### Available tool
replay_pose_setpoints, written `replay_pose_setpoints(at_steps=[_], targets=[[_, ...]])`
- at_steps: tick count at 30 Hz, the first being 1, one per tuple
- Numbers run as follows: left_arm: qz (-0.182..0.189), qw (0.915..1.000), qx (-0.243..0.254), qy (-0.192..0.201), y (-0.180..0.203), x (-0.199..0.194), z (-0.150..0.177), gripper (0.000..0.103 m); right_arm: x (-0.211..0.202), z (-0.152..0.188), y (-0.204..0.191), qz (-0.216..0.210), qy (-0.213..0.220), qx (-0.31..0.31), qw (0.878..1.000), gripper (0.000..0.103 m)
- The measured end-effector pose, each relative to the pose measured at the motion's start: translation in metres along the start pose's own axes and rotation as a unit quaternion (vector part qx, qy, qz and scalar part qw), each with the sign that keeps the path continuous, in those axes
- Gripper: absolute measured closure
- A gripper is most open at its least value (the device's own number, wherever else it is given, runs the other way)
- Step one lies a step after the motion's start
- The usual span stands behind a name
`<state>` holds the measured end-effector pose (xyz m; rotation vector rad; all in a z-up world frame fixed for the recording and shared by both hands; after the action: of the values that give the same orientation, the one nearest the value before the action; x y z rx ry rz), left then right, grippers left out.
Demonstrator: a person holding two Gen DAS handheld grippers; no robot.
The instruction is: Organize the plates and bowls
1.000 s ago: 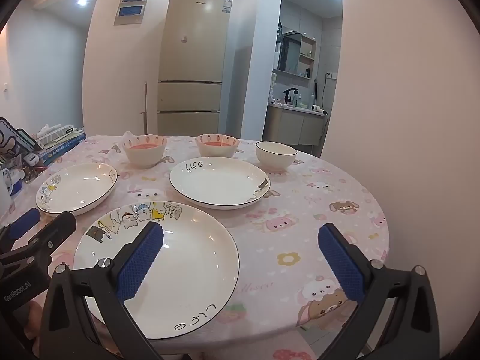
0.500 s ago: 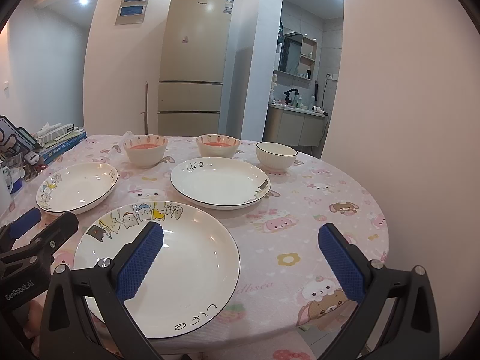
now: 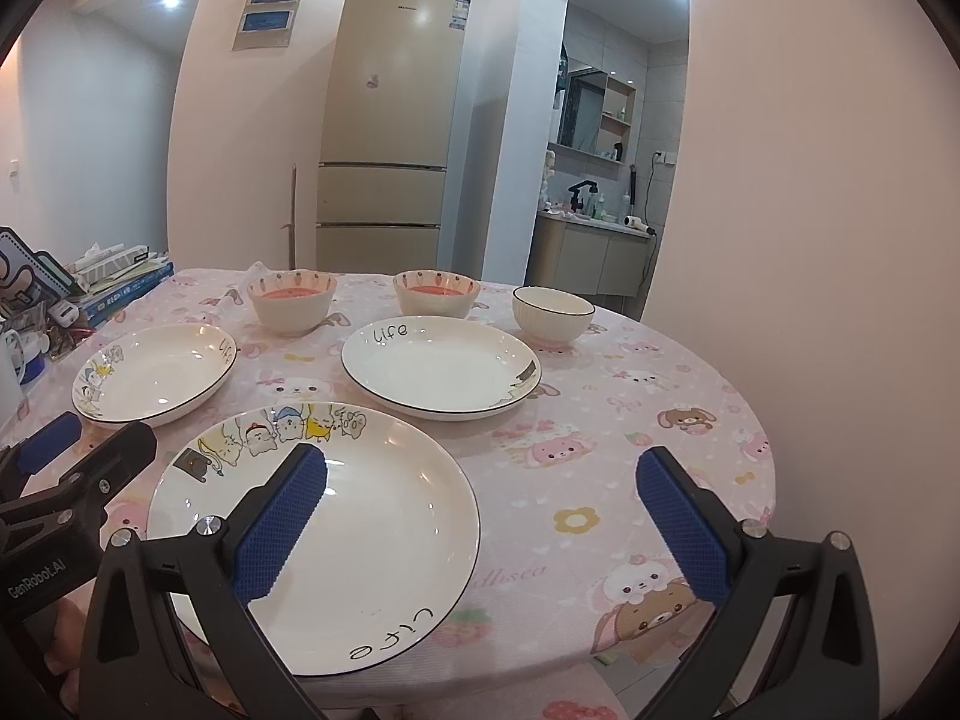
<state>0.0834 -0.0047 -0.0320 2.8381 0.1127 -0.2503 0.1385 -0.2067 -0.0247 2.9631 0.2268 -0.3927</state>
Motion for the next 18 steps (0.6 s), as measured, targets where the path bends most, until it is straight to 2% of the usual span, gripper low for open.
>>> replay_pose_setpoints(at_steps=[18], targets=[[-0.002,1.0,0.0,-0.005,-0.0077,0.0026,-0.0013,0.0,0.0004,0.0028,0.0002,0.0,-0.002,-0.001,1.0,0.0]])
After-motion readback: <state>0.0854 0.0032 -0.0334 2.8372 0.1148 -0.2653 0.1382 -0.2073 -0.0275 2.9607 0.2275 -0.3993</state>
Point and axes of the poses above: each gripper's, at about its wrist camera, not at the fingertips, and x roughly the way its jaws point, y to its right, z to its underside, the point moved 9 cm from there along x, roughly the way its jaws point, and after that the axes turned 10 degrees about y, right-handed, at the moved point
